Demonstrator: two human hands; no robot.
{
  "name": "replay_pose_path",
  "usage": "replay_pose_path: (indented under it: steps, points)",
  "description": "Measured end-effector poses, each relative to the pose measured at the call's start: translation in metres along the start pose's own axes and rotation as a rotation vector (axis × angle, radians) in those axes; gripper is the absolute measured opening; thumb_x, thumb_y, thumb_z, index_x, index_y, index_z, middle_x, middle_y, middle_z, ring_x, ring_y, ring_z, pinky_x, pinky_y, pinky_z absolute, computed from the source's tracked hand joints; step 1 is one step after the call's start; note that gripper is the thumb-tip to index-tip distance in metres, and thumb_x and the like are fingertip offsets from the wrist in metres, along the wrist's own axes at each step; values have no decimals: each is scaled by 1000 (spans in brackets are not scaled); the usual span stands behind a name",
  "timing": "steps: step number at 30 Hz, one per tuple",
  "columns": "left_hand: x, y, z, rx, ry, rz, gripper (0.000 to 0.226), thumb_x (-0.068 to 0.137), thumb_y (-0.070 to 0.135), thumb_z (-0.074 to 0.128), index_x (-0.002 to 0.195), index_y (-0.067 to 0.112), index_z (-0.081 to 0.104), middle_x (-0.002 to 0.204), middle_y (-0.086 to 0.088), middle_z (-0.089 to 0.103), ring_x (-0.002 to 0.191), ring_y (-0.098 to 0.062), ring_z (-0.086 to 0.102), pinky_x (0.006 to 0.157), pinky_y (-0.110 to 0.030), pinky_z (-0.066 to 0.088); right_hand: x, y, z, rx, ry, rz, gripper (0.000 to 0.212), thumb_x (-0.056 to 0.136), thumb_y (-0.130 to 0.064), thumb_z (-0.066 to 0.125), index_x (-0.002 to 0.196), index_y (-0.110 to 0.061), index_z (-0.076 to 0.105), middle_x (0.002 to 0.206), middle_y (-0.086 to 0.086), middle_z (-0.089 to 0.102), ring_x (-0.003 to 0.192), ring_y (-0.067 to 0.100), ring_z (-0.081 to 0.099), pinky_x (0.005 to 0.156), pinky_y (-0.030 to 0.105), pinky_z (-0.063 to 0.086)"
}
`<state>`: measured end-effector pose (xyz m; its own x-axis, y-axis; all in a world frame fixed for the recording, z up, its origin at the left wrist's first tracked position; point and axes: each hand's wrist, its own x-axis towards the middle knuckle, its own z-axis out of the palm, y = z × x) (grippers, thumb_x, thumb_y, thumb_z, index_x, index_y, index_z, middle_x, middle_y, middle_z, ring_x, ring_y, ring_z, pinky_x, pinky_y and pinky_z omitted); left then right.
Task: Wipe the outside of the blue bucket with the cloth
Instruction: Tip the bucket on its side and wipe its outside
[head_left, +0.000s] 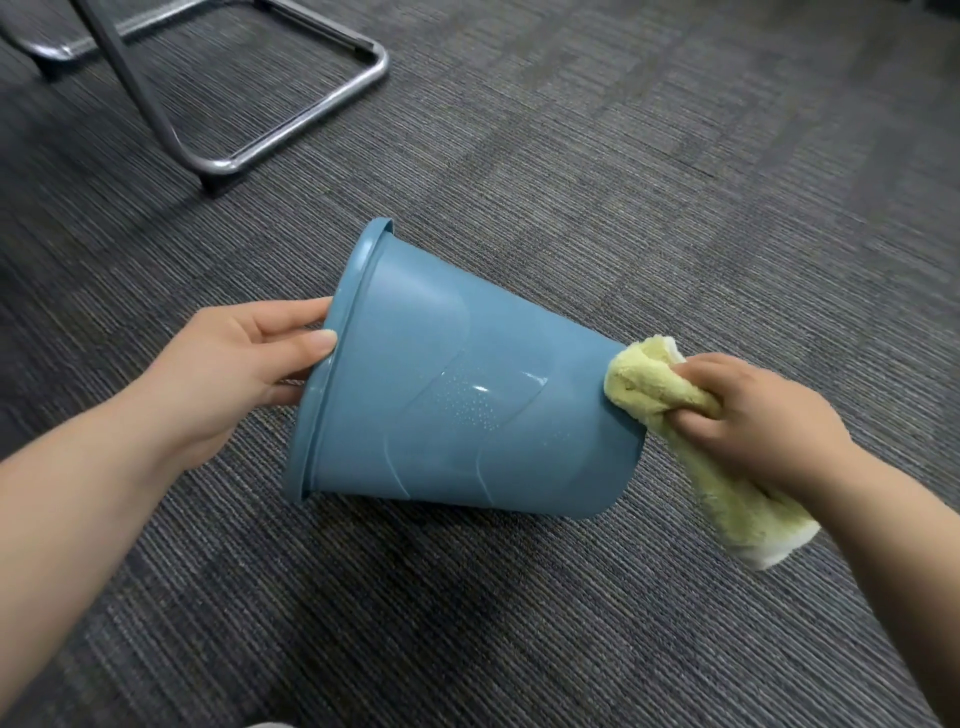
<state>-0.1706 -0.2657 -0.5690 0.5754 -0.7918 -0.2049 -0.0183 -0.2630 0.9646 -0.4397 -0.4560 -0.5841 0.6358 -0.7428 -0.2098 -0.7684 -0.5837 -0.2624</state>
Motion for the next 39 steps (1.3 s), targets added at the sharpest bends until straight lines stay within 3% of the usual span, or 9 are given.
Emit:
replay_pose_path:
  steps: [8,11,13,15,18,21,25,29,39]
  points:
    - [-5,11,19,-32,-10,65,27,79,4,56,77,29,65,56,22,69,56,5,63,51,-11,51,2,-77,-24,58,157,-319,35,72,-40,50,106,-34,56,120,-16,55,96,19,58,63,28,36]
    - [-9,10,20,71,37,139,33,81,5,56,79,37,62,56,26,67,58,12,61,55,-8,50,10,-82,-12,-20,106,-300,31,79,-36,51,110,-31,53,123,-13,52,98,21,58,65,31,40]
    - [-12,10,15,266,-25,201,47,79,7,60,89,51,50,73,32,62,62,21,56,65,-2,46,16,-74,-8,6,61,-204,30,81,-35,50,110,-28,53,124,-11,52,102,21,56,68,30,38]
    - [-15,10,7,498,-184,191,75,74,11,66,105,65,24,86,39,51,67,26,53,67,4,39,20,-63,-7,55,35,-122,27,81,-33,51,107,-27,55,119,-7,55,102,21,54,71,31,36]
    - [-16,8,4,602,-323,102,96,73,11,66,105,73,0,100,26,59,71,9,63,74,-15,46,21,-55,-8,143,2,-55,24,81,-30,52,104,-29,57,111,-5,59,96,21,54,71,30,34]
    - [-14,3,8,315,-253,58,80,76,-5,60,111,60,27,86,15,73,73,-5,69,71,-27,56,21,-53,-10,147,-2,-46,26,80,-29,54,106,-30,57,112,-6,59,99,21,53,73,30,34]
    - [-13,2,10,34,-170,59,50,70,-4,60,102,33,54,74,14,74,72,-8,70,63,-18,55,18,-49,-17,178,17,-59,27,80,-29,55,107,-30,57,98,-12,52,93,17,51,73,30,33]
    - [-14,10,10,-79,-171,45,40,60,14,58,98,26,60,70,10,75,66,-7,70,54,-15,52,16,-47,-26,237,32,-49,30,79,-28,56,108,-33,56,91,-12,50,86,14,48,72,29,32]
    - [-16,14,34,83,-43,154,22,73,3,64,76,24,58,56,23,68,54,4,64,50,-9,48,27,-63,-32,196,-12,-90,37,81,-32,56,117,-32,48,93,-10,47,86,14,43,72,28,30]
